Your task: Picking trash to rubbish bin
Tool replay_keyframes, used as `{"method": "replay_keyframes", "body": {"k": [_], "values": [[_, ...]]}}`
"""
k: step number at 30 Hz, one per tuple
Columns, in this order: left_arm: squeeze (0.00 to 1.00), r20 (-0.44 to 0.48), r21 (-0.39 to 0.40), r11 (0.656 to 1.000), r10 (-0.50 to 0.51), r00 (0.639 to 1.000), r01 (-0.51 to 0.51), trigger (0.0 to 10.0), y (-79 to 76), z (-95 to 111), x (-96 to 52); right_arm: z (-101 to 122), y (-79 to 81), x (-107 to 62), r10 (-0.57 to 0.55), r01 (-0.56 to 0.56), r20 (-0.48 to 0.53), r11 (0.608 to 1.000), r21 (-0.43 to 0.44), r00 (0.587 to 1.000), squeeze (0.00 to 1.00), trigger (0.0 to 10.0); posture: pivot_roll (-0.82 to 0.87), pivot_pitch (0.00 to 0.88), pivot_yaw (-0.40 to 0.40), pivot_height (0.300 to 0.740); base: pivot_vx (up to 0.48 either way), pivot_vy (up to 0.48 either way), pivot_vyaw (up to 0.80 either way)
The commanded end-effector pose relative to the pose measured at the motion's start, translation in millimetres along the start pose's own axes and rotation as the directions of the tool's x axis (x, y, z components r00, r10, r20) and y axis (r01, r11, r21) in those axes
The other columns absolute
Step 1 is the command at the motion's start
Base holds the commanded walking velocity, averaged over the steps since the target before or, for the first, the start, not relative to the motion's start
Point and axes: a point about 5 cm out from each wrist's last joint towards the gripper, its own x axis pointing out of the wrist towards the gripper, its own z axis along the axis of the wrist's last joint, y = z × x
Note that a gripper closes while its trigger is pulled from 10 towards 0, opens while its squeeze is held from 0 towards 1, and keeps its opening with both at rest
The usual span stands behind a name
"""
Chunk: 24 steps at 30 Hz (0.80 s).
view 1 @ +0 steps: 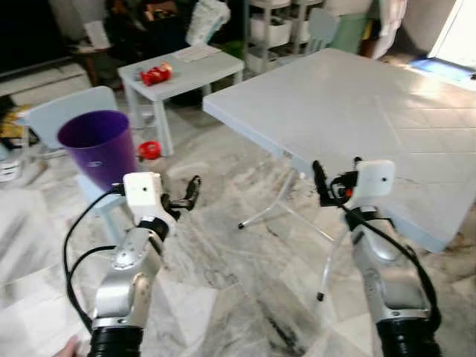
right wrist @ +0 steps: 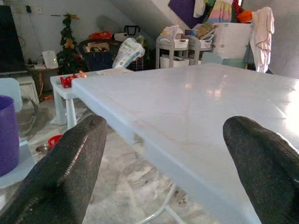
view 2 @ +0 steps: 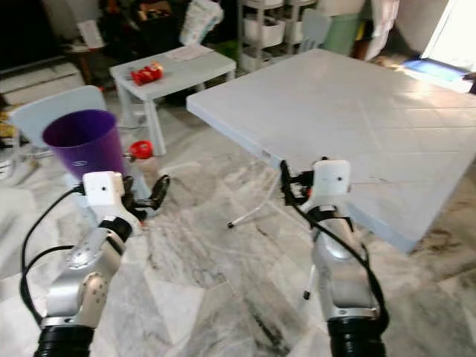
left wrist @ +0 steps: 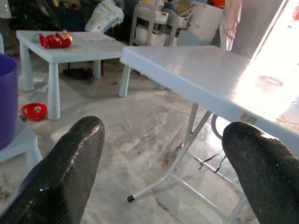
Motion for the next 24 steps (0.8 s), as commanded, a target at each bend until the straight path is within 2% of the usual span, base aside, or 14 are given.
{"method": "replay_keyframes", "body": {"k": [1,24], "values": [[0.0,0.004,-0.002,1.0,-0.002,1.0,0.002,10.0,-1.1,0.9,-0.4,4.5,-3.4,1.4,-0.01,0.011,0.016,1.0,-0.009,1.0,0.0,10.0,0.01,0.0,0.011,0.74,0.0,0.0,-0.8],[0.0,-0.008,-0.001,1.0,-0.002,1.0,0.002,10.0,-1.6,-0.6,-0.9,4.2,-3.3,0.6,-0.013,0.013,0.015,1.0,-0.01,1.0,0.0,10.0,0.0,0.0,0.014,0.74,0.0,0.0,-0.8]]}}
